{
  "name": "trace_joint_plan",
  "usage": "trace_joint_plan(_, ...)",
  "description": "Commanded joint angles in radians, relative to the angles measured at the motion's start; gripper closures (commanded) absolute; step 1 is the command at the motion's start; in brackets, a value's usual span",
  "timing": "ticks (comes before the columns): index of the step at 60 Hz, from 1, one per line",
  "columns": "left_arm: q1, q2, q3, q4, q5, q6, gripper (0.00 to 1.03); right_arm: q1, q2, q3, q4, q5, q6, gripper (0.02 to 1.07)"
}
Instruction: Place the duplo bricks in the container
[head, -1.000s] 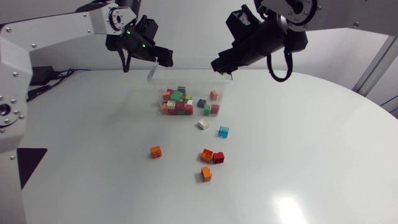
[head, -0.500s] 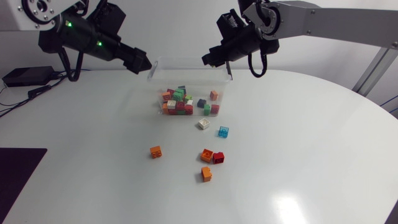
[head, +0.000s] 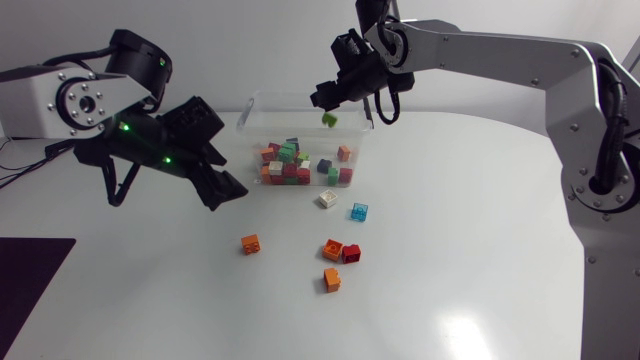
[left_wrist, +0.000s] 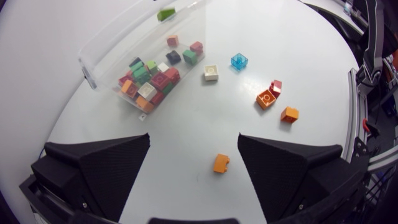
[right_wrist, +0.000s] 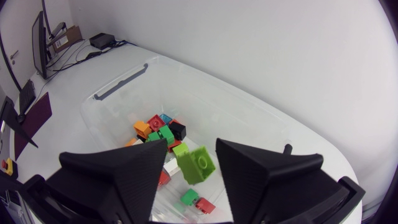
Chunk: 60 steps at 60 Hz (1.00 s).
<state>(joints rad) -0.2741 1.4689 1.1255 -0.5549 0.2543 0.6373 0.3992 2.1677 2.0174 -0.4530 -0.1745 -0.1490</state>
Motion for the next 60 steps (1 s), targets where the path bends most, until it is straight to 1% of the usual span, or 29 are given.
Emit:
trace_joint_plan(1, -0.024, -0.004, -0.043, 0.006, 0.010, 0.088, 0.06, -0.002, -0.002, 0.029, -0.016, 0.007, 0.009, 0.07)
trace_joint_plan(7, -0.053, 0.008, -0.075, 0.004, 0.010, 0.125, 0.06, -0.014, -0.066, -0.006, -0.019, 0.006, 0.005, 0.07)
trace_joint_plan(13, -0.068, 0.036, -0.099, 0.004, 0.008, 0.167, 0.06, -0.031, -0.169, -0.095, -0.018, -0.010, -0.001, 0.07)
trace_joint_plan(20, -0.063, 0.100, -0.099, 0.004, 0.002, 0.222, 0.07, -0.042, -0.318, -0.250, -0.018, -0.042, -0.046, 0.07)
trace_joint_plan(33, -0.059, 0.209, -0.067, 0.004, -0.046, 0.248, 0.08, -0.048, -0.526, -0.519, -0.015, -0.045, -0.096, 0.07)
trace_joint_plan(34, -0.060, 0.220, -0.062, 0.004, -0.055, 0.251, 0.09, -0.046, -0.540, -0.536, -0.016, -0.045, -0.098, 0.07)
trace_joint_plan(38, -0.060, 0.251, -0.052, 0.004, -0.069, 0.254, 0.11, -0.040, -0.605, -0.614, -0.027, -0.051, -0.109, 0.07)
trace_joint_plan(46, -0.060, 0.295, -0.044, 0.004, -0.092, 0.275, 0.12, -0.031, -0.691, -0.727, -0.053, -0.053, -0.127, 0.07)
trace_joint_plan(53, -0.066, 0.337, -0.026, 0.004, -0.107, 0.275, 0.12, -0.031, -0.718, -0.798, -0.059, -0.053, -0.141, 0.07)
trace_joint_plan(55, -0.070, 0.357, -0.015, 0.004, -0.110, 0.275, 0.16, -0.031, -0.724, -0.830, -0.059, -0.053, -0.150, 0.07)
trace_joint_plan(60, -0.082, 0.395, 0.002, 0.004, -0.118, 0.269, 0.18, -0.036, -0.726, -0.882, -0.058, -0.054, -0.162, 0.07)
